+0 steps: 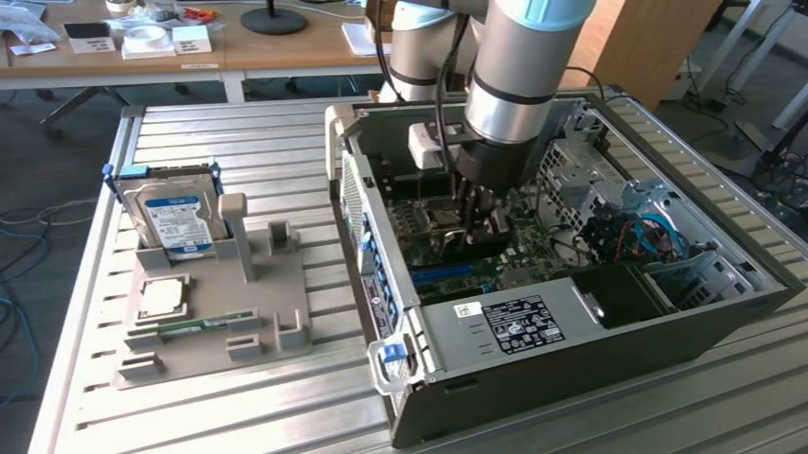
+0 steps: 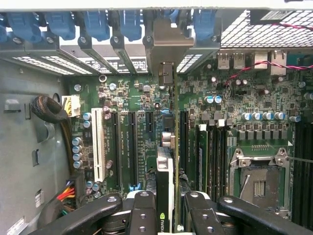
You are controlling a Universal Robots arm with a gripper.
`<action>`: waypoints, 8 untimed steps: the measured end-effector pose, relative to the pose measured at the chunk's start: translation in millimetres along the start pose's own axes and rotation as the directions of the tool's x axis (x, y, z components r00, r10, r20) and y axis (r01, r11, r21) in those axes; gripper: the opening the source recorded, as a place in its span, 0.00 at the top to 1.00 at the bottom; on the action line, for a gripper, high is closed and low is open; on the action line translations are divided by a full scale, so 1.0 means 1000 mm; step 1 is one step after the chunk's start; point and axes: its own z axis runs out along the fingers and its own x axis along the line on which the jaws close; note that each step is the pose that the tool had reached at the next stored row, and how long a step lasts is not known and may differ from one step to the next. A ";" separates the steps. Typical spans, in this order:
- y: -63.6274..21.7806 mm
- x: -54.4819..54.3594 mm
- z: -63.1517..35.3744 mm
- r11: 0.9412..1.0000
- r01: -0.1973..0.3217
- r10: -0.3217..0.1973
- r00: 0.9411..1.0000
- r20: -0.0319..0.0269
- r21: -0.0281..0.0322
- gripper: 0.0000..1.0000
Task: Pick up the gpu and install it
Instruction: 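Insert the gpu into the slot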
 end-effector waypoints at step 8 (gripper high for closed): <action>0.0016 0.000 0.0021 1.000 0.000 0.000 1.000 0.000 0.000 0.73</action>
